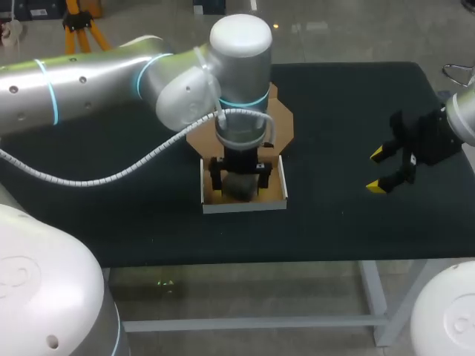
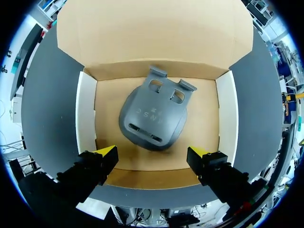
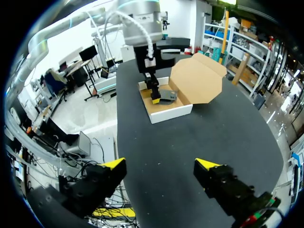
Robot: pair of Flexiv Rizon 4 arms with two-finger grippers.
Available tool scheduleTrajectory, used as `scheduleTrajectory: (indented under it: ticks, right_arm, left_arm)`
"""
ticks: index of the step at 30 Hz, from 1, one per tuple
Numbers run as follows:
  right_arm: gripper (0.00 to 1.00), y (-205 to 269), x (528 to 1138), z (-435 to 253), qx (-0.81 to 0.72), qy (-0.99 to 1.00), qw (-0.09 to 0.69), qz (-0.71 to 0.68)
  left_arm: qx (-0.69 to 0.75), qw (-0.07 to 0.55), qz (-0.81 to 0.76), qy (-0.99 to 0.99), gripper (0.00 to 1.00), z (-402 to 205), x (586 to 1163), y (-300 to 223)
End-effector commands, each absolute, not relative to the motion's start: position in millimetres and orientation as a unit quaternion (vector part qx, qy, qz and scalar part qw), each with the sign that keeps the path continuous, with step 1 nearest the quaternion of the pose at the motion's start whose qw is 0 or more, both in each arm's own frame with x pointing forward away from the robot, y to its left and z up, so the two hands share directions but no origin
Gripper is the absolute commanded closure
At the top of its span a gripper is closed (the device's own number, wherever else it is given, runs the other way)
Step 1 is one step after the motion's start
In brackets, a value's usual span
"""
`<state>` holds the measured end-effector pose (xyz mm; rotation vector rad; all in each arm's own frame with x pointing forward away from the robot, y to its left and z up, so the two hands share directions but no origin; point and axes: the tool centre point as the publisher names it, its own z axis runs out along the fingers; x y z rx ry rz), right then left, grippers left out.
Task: Assemble the packaging by folding the flat box into shape, placing the metal phone stand inside, and closing the box properly
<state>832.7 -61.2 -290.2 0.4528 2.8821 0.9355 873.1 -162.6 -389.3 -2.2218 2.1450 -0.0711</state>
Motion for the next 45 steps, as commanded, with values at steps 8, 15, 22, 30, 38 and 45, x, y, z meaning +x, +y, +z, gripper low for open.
scheduleTrajectory:
  ticks: [8, 15, 22, 30, 38, 45]
  right_arm:
    - [0.00, -62, 832, -290, 0.147, 0.940, 0.039, 0.306]
    - [0.00, -62, 832, -290, 0.147, 0.940, 0.039, 0.306]
    - [0.00, -62, 832, -290, 0.147, 0.940, 0.039, 0.306]
    - [0.00, -62, 832, -290, 0.147, 0.940, 0.039, 0.306]
    - [0.00, -62, 832, -290, 0.147, 0.940, 0.039, 0.306]
    - [0.00, -62, 832, -290, 0.147, 0.940, 0.039, 0.306]
  left_arm:
    - [-0.717, 0.024, -0.023, 0.696, 0.00, -388, 844, -171]
    - [-0.713, 0.019, -0.022, 0.701, 0.00, -390, 826, -176]
    - [-0.714, 0.019, -0.020, 0.699, 0.00, -392, 813, -175]
    - [-0.721, 0.017, -0.019, 0.692, 0.00, -390, 804, -171]
    - [-0.723, 0.024, -0.020, 0.690, 0.00, -388, 796, -168]
    - [-0.723, 0.026, -0.027, 0.690, 0.00, -384, 795, -165]
